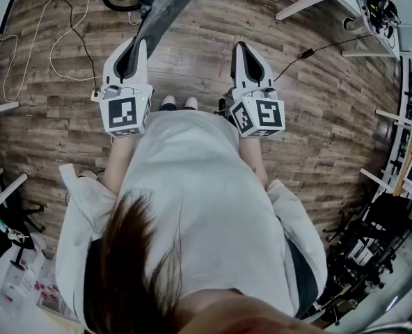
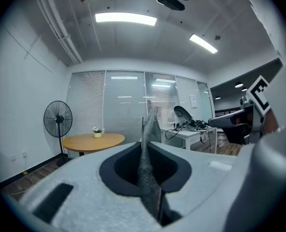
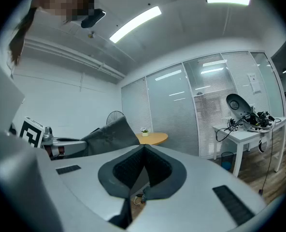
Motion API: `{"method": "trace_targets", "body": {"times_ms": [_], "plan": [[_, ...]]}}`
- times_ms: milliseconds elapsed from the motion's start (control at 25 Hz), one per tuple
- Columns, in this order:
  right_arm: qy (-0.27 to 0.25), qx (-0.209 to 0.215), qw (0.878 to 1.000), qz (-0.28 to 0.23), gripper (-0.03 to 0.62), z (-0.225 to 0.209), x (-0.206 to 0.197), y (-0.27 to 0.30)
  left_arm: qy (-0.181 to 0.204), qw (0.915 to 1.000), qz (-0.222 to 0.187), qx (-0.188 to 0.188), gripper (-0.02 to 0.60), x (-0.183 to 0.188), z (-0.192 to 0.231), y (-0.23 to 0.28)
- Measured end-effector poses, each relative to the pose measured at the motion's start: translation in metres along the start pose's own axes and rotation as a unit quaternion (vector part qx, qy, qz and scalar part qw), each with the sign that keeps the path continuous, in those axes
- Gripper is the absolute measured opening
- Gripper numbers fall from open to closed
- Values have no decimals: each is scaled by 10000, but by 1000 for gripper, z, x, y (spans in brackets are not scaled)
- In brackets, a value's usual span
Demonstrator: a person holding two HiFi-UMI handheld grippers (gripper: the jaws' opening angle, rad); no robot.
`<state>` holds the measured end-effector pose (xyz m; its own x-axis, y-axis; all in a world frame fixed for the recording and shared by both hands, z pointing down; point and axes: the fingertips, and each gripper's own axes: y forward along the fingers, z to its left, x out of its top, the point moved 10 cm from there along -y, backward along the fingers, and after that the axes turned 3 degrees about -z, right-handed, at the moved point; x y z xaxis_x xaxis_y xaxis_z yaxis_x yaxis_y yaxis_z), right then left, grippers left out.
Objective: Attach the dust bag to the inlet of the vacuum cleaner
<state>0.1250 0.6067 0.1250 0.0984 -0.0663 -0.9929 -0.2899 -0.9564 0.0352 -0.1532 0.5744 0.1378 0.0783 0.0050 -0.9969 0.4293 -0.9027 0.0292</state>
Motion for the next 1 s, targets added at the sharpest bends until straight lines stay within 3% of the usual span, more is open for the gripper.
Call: {"method": "trace_targets", "body": {"times_ms": [640, 1000], "plan": [[-100, 135, 9998, -51, 2, -24, 3, -18, -122, 9998, 125, -26, 38, 1, -40, -1], [179, 182, 9996, -147, 3, -54, -1, -42, -124, 9997, 174, 108, 38, 0, -77, -7]]}}
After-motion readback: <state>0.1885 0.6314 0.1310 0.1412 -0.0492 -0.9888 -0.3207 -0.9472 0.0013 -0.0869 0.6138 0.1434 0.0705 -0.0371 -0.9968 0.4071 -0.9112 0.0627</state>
